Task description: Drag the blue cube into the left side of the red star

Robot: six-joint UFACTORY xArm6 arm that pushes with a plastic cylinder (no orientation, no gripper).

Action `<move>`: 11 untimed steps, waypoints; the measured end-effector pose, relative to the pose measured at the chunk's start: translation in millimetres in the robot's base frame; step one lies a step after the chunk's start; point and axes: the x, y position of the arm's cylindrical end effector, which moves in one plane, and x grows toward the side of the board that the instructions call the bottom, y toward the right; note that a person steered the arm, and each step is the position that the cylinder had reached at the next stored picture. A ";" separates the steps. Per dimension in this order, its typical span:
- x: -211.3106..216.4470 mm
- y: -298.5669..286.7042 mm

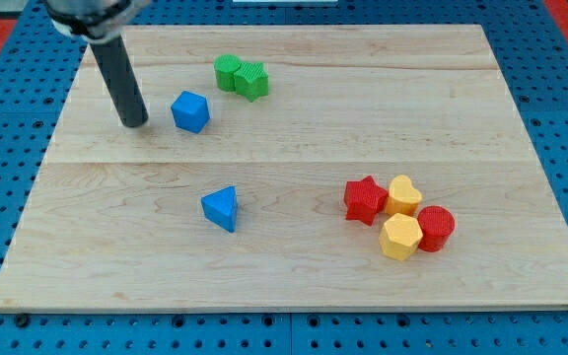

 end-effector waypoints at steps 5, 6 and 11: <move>36.1 115.0; 94.6 192.4; 74.9 215.5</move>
